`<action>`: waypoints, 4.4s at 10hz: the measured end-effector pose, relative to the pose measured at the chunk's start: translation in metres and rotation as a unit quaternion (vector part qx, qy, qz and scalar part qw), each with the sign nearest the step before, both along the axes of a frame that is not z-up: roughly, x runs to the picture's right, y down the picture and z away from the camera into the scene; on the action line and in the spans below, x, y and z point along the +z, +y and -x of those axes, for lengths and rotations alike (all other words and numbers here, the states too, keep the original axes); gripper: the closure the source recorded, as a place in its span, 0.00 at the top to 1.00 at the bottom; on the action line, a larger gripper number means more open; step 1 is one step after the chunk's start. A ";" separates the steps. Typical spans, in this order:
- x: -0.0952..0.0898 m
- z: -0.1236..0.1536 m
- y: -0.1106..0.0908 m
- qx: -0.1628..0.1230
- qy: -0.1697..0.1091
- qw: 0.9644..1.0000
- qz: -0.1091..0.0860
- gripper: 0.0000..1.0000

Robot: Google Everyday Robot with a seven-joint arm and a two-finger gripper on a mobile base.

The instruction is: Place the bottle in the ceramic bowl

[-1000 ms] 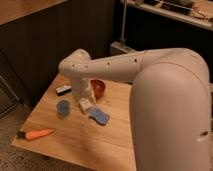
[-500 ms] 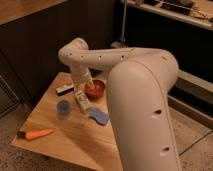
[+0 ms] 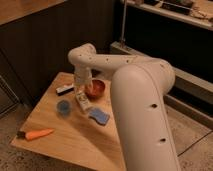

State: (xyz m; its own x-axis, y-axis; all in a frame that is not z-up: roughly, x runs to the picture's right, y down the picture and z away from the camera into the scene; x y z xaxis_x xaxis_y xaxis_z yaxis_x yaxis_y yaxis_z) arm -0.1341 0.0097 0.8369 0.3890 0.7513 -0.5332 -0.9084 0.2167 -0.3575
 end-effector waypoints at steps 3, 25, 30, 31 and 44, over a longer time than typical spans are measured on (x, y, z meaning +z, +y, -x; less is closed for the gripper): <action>0.007 0.003 0.018 -0.061 -0.015 0.998 0.006 0.65; 0.074 0.031 0.038 -0.111 0.032 0.993 0.022 0.65; 0.072 0.029 0.038 -0.111 0.035 0.993 0.024 0.65; 0.072 0.028 0.039 -0.111 0.036 0.993 0.025 0.65; 0.112 0.038 0.012 -0.083 0.071 0.993 -0.052 0.04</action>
